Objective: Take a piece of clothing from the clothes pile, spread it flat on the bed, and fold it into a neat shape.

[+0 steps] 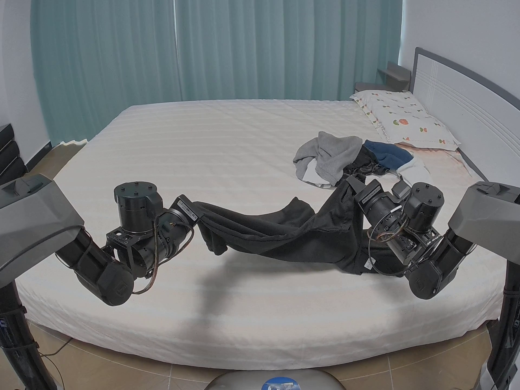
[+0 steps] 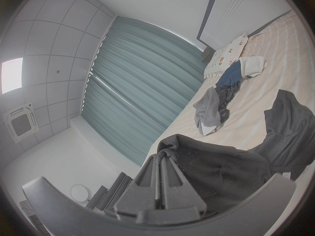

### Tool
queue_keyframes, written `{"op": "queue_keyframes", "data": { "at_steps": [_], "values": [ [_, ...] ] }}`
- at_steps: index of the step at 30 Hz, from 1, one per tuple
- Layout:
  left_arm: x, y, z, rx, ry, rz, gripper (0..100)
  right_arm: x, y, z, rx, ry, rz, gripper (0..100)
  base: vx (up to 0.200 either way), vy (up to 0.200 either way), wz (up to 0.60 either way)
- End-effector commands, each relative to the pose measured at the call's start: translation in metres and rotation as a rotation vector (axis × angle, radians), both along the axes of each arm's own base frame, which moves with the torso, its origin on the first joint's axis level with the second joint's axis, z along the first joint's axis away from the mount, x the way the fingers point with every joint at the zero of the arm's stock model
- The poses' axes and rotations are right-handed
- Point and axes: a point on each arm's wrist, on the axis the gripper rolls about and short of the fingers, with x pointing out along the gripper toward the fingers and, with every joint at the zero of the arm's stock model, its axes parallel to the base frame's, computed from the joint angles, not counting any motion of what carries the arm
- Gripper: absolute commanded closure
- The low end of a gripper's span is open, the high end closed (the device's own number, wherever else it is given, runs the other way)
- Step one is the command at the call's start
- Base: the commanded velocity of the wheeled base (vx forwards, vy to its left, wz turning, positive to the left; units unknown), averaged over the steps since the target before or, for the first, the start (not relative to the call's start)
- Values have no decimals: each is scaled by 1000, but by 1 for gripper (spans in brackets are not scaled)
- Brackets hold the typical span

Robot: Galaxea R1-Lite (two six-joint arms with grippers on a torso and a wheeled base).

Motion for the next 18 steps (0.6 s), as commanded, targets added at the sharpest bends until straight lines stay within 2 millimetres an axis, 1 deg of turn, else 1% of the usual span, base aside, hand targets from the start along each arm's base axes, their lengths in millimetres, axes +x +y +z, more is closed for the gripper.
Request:
{"op": "queue_keyframes", "data": {
  "at_steps": [1, 10, 18],
  "values": [
    [0, 1, 2, -2, -6, 2, 100, -1, 0, 3, 8, -17, 2, 100, 0, 200, 0],
    [-4, 2, 3, 4, -4, 0, 100, 0, 0, 2, 3, -14, 0, 100, 0, 200, 0],
    [-5, 3, 1, 7, 1, 0, 100, -6, 0, 11, 6, -32, 3, 100, 0, 200, 0]
  ]
}}
